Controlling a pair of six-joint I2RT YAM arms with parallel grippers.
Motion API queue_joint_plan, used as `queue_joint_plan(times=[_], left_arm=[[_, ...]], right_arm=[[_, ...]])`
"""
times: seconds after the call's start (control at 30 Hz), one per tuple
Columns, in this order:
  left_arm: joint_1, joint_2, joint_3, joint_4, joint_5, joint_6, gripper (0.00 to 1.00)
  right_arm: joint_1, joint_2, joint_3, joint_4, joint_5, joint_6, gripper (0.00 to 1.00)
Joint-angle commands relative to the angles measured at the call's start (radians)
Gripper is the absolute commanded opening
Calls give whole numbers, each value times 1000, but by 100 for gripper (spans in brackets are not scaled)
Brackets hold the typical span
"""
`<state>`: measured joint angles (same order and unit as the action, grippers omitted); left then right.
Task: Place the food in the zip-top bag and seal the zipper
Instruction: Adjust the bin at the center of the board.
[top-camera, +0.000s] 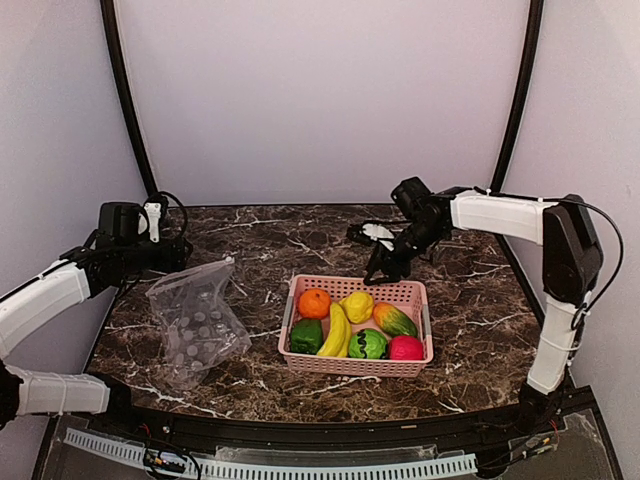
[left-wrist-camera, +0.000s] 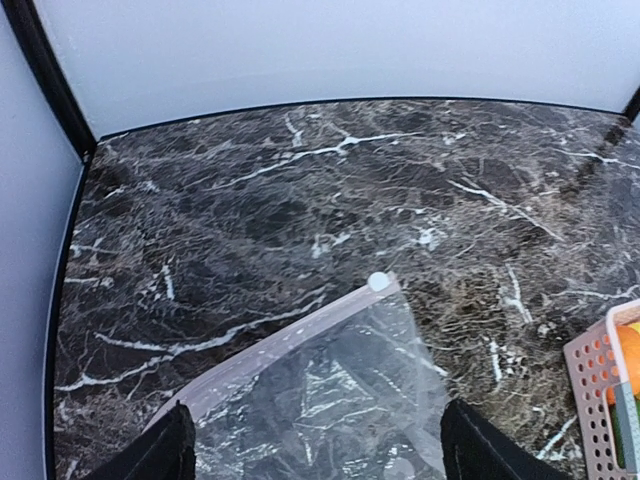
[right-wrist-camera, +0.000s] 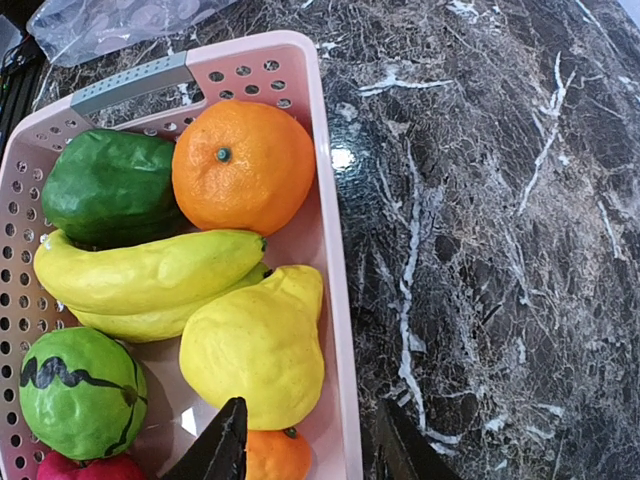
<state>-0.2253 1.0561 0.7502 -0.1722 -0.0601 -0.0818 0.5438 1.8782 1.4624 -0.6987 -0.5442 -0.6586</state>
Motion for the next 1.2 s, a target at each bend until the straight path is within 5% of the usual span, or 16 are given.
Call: queue_joint_plan(times=[0.0, 0.57, 0.87, 1.17], left_arm=[[3, -39, -6, 22, 101, 67, 82], [2, -39, -2, 9, 78, 76, 80], [3, -36, -2, 9, 72, 69, 80], [3, -27, 1, 5, 29, 65, 80]], right_arm=[[10, 54, 59, -63, 47, -26, 41], [-10, 102, 87, -88, 141, 48, 0], [-214, 7, -10, 13, 159, 279, 0], [-358, -120, -198, 159, 395, 665, 0]])
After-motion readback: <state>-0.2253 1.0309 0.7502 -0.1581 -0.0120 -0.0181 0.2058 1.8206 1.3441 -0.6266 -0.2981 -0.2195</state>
